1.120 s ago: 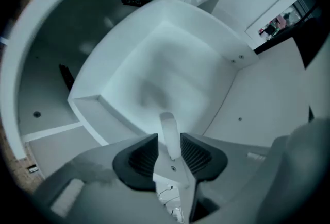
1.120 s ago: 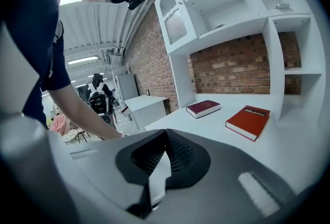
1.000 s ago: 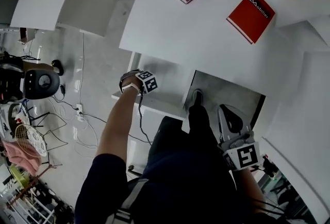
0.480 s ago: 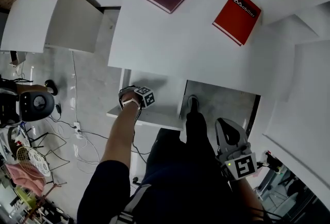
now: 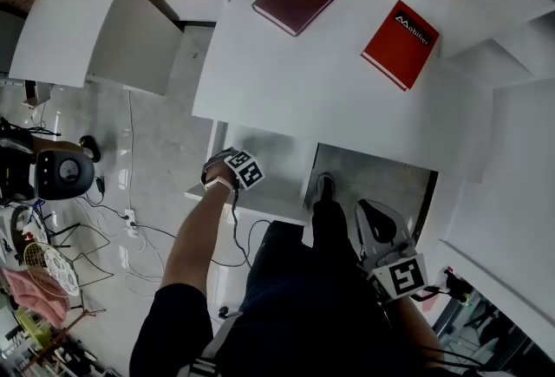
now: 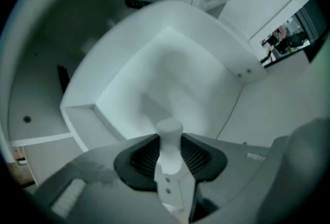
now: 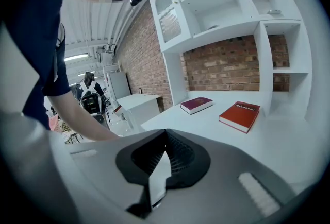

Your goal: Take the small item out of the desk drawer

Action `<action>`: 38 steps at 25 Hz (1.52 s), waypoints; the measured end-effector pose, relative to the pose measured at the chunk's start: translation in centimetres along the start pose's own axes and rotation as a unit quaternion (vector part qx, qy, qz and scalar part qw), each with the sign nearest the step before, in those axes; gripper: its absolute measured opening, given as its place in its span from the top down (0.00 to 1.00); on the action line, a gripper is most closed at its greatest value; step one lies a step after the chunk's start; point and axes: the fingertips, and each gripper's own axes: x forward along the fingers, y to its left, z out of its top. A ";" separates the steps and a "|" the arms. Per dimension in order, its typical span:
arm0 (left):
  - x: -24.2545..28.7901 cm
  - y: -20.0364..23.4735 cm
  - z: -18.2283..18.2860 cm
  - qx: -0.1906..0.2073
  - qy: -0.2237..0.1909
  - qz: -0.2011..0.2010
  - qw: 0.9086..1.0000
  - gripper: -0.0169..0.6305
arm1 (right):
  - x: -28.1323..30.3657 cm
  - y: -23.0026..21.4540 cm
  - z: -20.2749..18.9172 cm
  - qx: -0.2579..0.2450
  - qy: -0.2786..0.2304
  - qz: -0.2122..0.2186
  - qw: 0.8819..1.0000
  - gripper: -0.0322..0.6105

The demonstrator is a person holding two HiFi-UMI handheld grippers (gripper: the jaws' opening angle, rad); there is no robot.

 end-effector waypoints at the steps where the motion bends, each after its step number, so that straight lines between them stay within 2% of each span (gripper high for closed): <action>1: -1.6 0.0 1.0 -0.013 -0.032 0.004 0.999 0.77 | 0.1 0.1 0.1 -0.001 -0.001 0.006 1.000 0.95; 3: -5.5 0.1 3.0 -0.047 -0.101 0.003 0.994 0.77 | 0.5 0.4 0.3 -0.006 -0.002 0.017 1.000 0.95; 6: -12.5 0.1 5.7 -0.096 -0.199 -0.012 0.975 0.77 | 1.1 1.0 0.9 -0.014 -0.011 0.034 0.999 0.95; 9: -19.7 1.0 8.5 -0.114 -0.280 -0.008 0.953 0.77 | 1.7 1.1 1.8 -0.022 -0.027 0.048 0.998 0.95; 11: -23.0 1.9 10.0 -0.121 -0.311 -0.008 0.943 0.77 | 1.8 1.1 2.7 -0.027 -0.037 0.053 0.998 0.95; 14: -25.8 4.2 11.4 -0.134 -0.316 -0.011 0.939 0.77 | 1.5 1.0 3.9 -0.031 -0.051 0.051 0.997 0.95; 18: -25.7 5.2 14.2 -0.172 -0.315 -0.071 0.931 0.77 | 0.0 0.0 5.3 -0.030 -0.070 0.029 0.997 0.95; 25: -24.9 6.7 17.3 -0.195 -0.287 -0.106 0.932 0.77 | -3.6 -1.8 6.0 -0.013 -0.077 -0.019 0.997 0.95; 31: -24.3 7.2 18.7 -0.206 -0.273 -0.116 0.933 0.77 | -5.4 -3.9 5.2 0.011 -0.082 -0.049 0.995 0.95; 35: -24.0 7.2 19.2 -0.213 -0.271 -0.116 0.932 0.77 | -5.7 -4.0 4.6 0.020 -0.082 -0.050 0.995 0.95; 38: -23.5 7.6 19.5 -0.228 -0.273 -0.118 0.927 0.76 | -5.6 -3.8 4.2 0.022 -0.079 -0.046 0.996 0.95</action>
